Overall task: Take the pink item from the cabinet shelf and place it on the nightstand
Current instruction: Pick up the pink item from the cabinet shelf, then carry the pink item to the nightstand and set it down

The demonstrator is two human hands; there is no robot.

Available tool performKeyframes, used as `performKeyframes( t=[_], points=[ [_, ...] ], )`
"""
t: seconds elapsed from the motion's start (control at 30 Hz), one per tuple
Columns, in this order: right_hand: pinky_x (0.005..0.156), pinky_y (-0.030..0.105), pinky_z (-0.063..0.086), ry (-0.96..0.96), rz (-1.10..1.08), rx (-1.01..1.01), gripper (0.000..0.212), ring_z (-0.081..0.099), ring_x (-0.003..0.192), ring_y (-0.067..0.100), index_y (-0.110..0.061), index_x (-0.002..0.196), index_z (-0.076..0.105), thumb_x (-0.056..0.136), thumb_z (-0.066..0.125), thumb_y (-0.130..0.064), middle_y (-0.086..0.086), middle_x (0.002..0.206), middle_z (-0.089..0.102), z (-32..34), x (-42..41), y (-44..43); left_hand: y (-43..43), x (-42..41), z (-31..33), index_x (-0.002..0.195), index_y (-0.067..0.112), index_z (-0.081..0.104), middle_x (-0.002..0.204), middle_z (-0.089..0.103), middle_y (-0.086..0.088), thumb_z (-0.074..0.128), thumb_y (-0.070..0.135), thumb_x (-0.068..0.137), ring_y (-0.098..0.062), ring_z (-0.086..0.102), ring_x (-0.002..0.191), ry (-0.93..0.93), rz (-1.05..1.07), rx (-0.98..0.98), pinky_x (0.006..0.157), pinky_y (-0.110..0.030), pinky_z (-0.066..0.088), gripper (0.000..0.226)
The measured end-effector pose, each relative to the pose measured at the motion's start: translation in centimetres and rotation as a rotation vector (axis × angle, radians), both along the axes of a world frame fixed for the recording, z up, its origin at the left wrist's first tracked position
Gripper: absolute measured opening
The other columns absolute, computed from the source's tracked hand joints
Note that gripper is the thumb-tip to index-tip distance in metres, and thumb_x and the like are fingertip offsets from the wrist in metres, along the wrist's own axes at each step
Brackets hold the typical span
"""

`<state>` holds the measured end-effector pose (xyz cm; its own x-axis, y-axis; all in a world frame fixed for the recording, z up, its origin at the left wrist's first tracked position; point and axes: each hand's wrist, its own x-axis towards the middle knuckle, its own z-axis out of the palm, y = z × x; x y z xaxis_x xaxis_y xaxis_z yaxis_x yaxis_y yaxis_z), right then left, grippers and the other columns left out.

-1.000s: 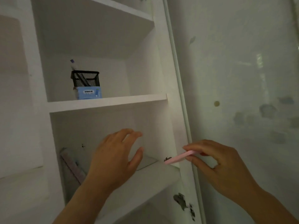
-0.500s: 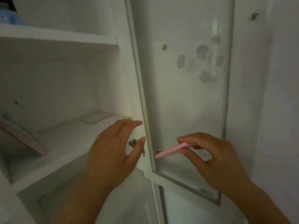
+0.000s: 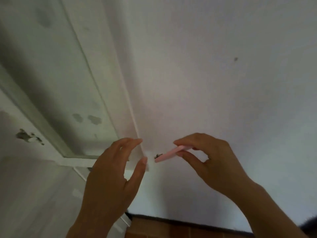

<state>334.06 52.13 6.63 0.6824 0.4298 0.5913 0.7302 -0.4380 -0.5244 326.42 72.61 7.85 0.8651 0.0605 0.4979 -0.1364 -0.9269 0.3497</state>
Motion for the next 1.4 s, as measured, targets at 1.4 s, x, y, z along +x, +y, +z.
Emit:
performKeyframes(
  t=[1.4],
  points=[
    [0.073, 0.006, 0.043, 0.397, -1.912, 0.128, 0.022, 0.058, 0.084, -0.004, -0.027, 0.104, 0.067, 0.083, 0.064, -0.022, -0.019, 0.096, 0.062, -5.6, -25.8, -44.1, -68.1, 2.7, -7.2, 0.117, 0.036, 0.052, 0.112, 0.046, 0.026, 0.034, 0.055, 0.088, 0.009, 0.040, 0.102, 0.328, -2.041, 0.206, 0.086, -0.025, 0.042, 0.039]
  ],
)
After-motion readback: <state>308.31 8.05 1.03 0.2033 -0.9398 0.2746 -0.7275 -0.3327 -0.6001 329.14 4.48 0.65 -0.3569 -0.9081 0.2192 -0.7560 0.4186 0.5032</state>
